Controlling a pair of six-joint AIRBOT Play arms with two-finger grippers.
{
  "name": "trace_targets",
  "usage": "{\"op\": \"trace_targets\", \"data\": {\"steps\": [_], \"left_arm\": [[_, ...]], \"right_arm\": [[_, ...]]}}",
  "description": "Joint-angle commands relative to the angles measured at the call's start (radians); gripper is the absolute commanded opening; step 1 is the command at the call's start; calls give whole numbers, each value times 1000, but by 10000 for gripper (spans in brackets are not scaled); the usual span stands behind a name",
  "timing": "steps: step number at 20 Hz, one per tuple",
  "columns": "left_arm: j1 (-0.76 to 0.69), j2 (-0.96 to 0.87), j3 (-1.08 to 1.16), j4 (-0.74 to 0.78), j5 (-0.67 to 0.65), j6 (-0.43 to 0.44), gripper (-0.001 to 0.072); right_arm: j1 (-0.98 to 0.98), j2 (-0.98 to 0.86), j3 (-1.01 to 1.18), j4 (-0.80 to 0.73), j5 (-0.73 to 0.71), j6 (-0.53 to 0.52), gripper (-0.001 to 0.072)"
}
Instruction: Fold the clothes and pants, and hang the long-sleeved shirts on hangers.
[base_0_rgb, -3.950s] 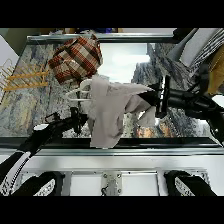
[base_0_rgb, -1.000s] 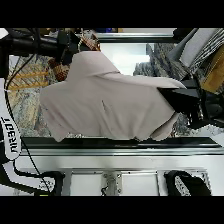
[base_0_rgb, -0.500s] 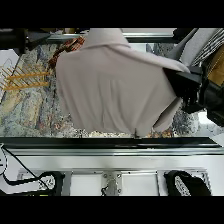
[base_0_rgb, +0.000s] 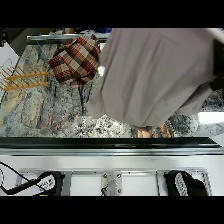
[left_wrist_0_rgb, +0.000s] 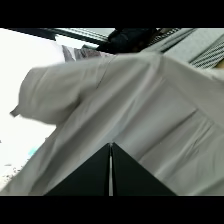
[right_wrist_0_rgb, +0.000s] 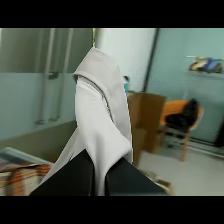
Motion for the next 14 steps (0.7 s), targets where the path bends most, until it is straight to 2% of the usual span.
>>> {"op": "trace_targets", "data": {"steps": [1,3,7,10,12,14], "left_arm": [[-60,12,0,10,3,31,14],[-91,12,0,10,8,35,15],[-111,12,0,9,18,45,14],[-110,12,0,9,15,45,14],[-111,12,0,9,5,45,14],[-111,12,0,8,-5,45,14]], "right_arm": [[-141,103,1,-59,-178,-32,5],[-204,174,1,-138,-298,-32,5],[-265,278,1,-283,-628,-31,5],[-267,290,1,-296,-848,-32,5],[-267,280,1,-296,-943,-50,5],[-267,254,1,-296,-973,-104,5]]}}
